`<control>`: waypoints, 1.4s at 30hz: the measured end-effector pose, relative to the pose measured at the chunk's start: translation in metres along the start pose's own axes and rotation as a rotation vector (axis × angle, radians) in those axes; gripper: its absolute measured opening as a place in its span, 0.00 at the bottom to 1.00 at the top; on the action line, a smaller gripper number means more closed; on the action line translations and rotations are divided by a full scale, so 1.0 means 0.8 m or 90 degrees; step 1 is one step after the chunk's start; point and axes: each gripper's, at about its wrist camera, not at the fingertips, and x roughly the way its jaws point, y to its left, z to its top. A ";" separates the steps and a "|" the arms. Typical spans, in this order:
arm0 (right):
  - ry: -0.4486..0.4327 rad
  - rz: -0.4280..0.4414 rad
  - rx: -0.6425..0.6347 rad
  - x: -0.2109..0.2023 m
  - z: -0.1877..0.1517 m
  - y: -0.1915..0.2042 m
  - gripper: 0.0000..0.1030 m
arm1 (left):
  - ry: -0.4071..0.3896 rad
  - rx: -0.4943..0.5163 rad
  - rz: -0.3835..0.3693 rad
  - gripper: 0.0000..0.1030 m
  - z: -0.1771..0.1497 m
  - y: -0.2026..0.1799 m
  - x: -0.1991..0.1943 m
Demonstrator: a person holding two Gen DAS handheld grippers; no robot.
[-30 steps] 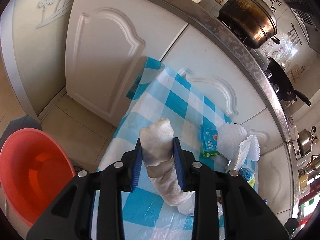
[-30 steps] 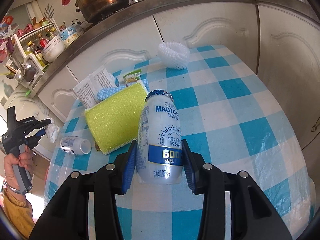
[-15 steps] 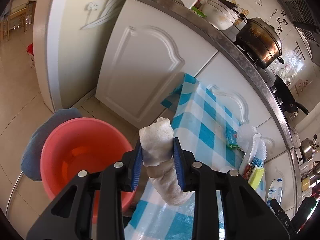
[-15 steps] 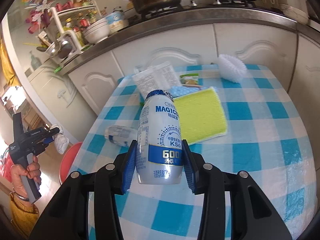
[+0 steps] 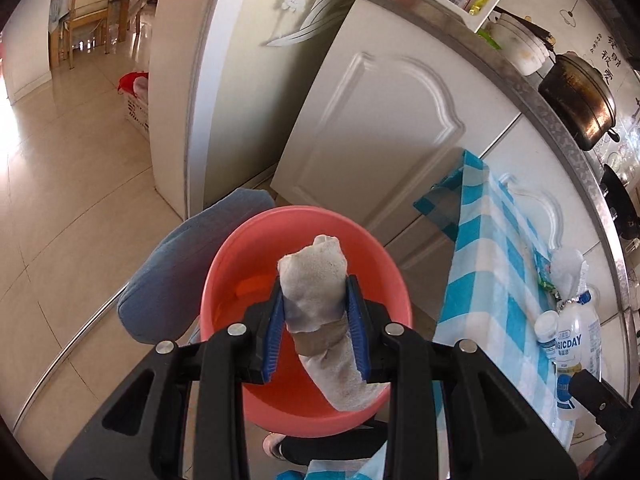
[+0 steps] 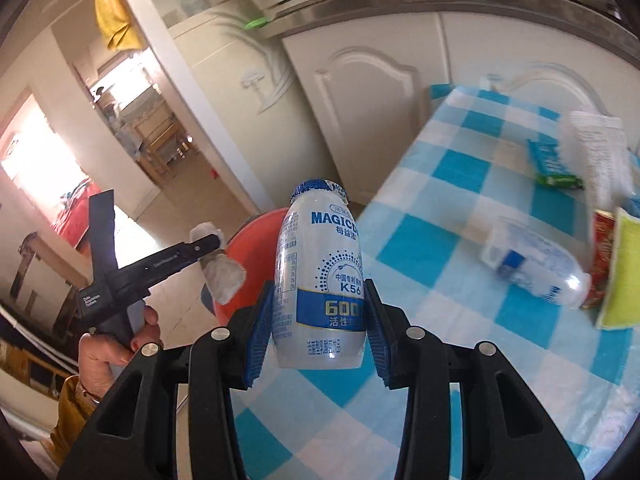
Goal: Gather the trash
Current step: 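Carry towel and bottle to the pink bucket and open both tools over it, then move the left tool back over the table around the yellow-green sponge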
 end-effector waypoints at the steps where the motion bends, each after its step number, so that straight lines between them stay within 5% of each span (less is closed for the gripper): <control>1: 0.013 0.006 -0.012 0.013 0.003 0.010 0.43 | 0.004 -0.001 0.002 0.30 -0.002 0.004 0.005; 7: 0.080 0.014 -0.052 0.089 0.013 0.051 0.43 | 0.022 0.007 0.015 0.38 -0.014 0.015 0.037; 15: 0.108 0.005 -0.026 0.121 0.004 0.055 0.62 | 0.002 0.006 -0.001 0.75 -0.023 0.031 0.040; 22: 0.037 -0.033 0.002 0.057 -0.019 0.037 0.83 | -0.067 -0.009 -0.036 0.82 -0.028 0.047 0.003; 29: -0.027 -0.048 0.101 -0.032 -0.049 -0.030 0.84 | -0.120 0.000 -0.038 0.87 -0.044 0.046 -0.034; 42: -0.140 -0.117 0.242 -0.176 -0.112 -0.155 0.86 | -0.026 0.104 -0.058 0.87 -0.083 -0.022 -0.086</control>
